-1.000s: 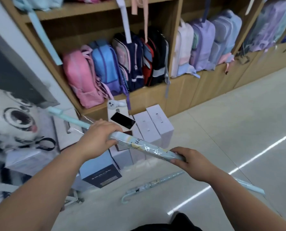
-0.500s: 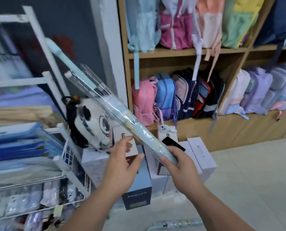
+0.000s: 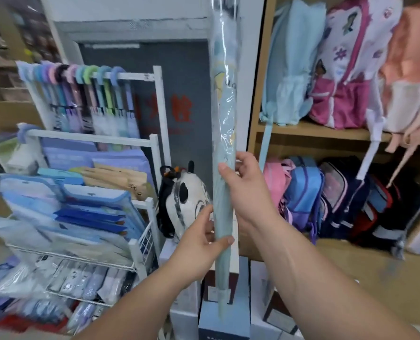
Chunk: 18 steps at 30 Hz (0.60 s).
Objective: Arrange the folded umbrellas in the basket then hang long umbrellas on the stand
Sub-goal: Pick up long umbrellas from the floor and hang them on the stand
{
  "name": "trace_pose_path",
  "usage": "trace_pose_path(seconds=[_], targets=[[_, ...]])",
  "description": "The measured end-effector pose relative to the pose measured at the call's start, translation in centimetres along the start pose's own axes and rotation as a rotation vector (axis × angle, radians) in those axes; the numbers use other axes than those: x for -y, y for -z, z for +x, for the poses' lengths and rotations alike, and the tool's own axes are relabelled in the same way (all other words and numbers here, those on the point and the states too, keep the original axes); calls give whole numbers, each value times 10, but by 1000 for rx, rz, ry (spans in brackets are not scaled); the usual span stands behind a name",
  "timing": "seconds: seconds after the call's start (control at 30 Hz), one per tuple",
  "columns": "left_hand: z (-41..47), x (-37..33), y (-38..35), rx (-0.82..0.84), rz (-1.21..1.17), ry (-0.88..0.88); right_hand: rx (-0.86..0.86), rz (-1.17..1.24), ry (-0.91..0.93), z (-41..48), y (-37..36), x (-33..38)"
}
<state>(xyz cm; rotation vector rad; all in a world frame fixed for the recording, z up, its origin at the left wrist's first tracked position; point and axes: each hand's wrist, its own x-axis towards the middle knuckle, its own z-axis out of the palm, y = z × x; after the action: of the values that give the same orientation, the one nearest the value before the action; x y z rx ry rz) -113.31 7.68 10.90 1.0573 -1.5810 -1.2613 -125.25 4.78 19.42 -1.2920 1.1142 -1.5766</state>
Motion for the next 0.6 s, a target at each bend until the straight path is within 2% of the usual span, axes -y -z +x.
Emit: trace_pose_path(seconds=[0.17,0.33,0.43,0.6], targets=[[11,-12,25,-96,-52,-60,45,49,35,28,-27,19],[32,-13,71,-122,-66,-115,145,18,83,42,-54,17],[46,-16,110,-97,-79,-162,216,-71,124,47,-74,10],[75,-34,186,15,-86,-223,173,-235,152,61,-132,6]])
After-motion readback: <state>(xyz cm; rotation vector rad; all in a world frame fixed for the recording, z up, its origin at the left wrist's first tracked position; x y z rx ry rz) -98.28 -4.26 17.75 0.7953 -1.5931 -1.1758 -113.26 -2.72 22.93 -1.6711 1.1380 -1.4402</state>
